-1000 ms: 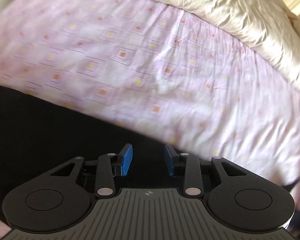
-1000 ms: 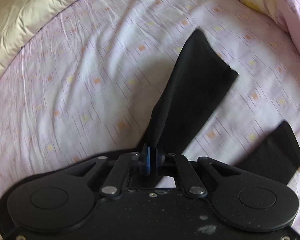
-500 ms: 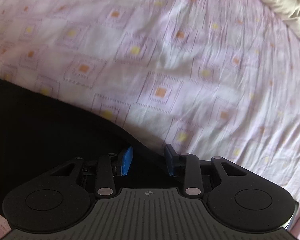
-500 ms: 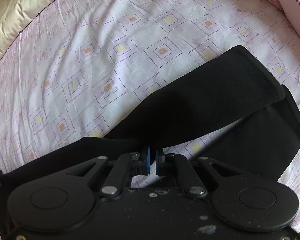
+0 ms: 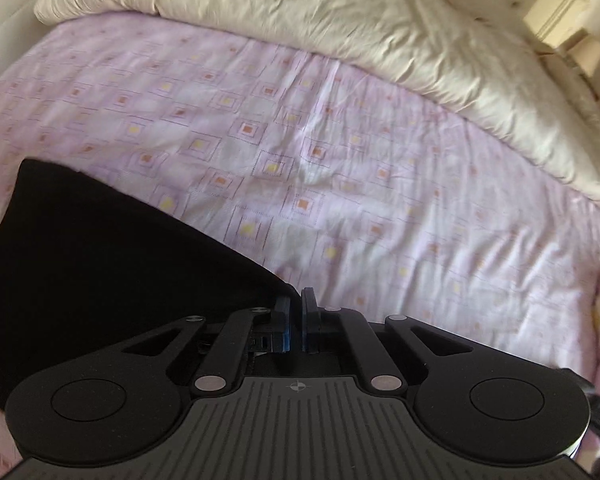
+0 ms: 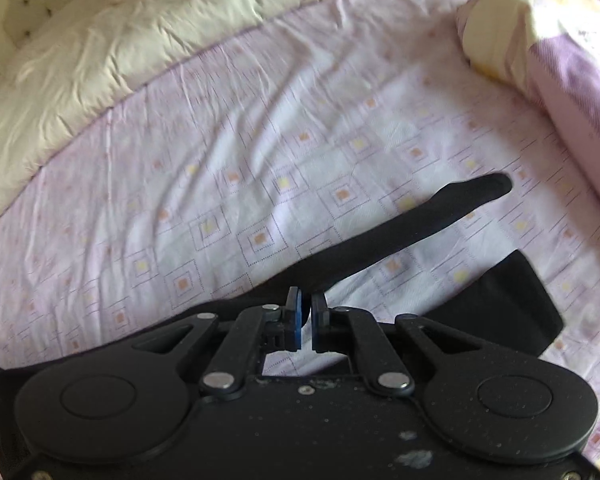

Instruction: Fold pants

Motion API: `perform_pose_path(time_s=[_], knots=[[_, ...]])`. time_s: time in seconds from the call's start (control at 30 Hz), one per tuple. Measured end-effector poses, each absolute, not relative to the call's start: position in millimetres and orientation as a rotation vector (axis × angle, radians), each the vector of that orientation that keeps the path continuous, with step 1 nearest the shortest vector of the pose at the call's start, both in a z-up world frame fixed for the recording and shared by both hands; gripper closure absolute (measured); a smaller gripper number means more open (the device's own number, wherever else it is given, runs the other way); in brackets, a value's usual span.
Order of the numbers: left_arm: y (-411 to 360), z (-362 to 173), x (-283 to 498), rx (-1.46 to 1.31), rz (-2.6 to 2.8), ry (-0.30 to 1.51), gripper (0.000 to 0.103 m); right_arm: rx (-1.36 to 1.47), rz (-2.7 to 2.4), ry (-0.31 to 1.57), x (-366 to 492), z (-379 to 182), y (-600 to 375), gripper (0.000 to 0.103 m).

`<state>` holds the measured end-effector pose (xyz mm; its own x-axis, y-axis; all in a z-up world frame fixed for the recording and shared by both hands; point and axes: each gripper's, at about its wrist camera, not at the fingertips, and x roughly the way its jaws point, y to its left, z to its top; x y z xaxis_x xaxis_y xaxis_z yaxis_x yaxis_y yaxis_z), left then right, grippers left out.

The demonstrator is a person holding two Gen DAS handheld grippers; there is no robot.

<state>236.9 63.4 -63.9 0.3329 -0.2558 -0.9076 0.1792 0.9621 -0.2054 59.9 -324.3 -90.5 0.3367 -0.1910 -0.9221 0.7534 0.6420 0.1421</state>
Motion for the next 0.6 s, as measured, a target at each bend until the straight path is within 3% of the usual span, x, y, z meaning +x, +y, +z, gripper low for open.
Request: perform_pose_path(time_s=[0.13, 0.4, 0.6], knots=[[85.6, -70.9, 189.5, -0.052, -0.293, 1.212, 0.098, 0.642, -0.658, 1.065, 23.7, -88.5, -315.2, 0.098], [100.1, -141.6, 150.1, 0.009, -0.211, 1.374, 0.098, 0.712, -0.678, 1.229, -28.9, -159.8, -296.8, 0.098], [92.4, -140.3, 151.4, -0.015, -0.211, 1.370, 0.098, 0.717, -0.672, 1.195, -41.7, -160.8, -302.8, 0.098]])
